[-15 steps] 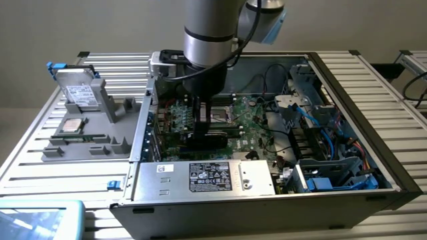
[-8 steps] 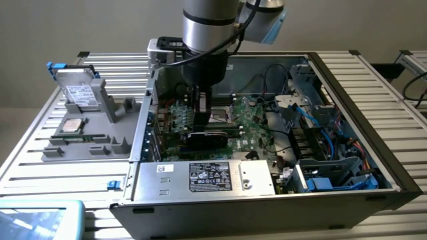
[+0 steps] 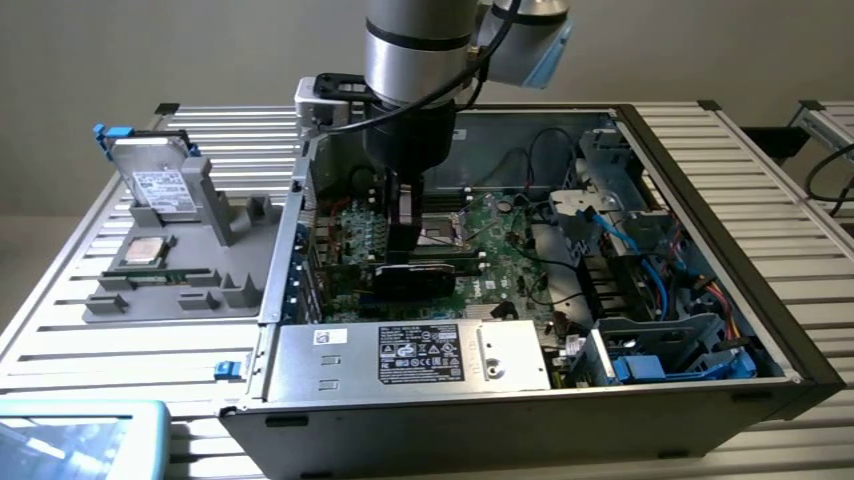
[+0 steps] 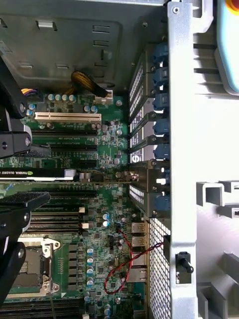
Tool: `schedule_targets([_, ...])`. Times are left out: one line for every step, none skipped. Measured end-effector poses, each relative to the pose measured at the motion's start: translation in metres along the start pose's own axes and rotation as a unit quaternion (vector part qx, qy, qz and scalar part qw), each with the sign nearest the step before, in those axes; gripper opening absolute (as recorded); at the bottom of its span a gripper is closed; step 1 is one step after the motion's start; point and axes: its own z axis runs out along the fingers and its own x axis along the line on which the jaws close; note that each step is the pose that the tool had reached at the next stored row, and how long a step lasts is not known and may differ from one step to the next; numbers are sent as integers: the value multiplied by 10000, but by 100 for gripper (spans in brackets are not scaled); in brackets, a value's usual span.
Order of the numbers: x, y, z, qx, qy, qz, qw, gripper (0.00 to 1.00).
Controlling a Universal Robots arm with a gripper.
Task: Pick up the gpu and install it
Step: 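Press down on the gpu until it lock into place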
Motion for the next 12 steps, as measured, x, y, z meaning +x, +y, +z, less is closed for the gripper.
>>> schedule_targets([0, 0, 0, 0, 0, 0, 10000, 42])
schedule_targets([0, 0, 0, 0, 0, 0, 10000, 42])
schedule_targets([0, 0, 0, 0, 0, 0, 10000, 42])
schedule_targets([0, 0, 0, 0, 0, 0, 10000, 42])
schedule_targets([0, 0, 0, 0, 0, 0, 10000, 42])
schedule_targets([0, 0, 0, 0, 0, 0, 10000, 40])
schedule_targets([0, 0, 0, 0, 0, 0, 10000, 33])
schedule_targets([0, 0, 0, 0, 0, 0, 10000, 33])
schedule_targets([0, 0, 0, 0, 0, 0, 10000, 27])
schedule_targets([0, 0, 0, 0, 0, 0, 10000, 21])
schedule_targets([0, 1, 0, 1, 0, 0, 10000, 21])
schedule_targets([-1, 12, 1, 12, 10, 2, 10000, 15])
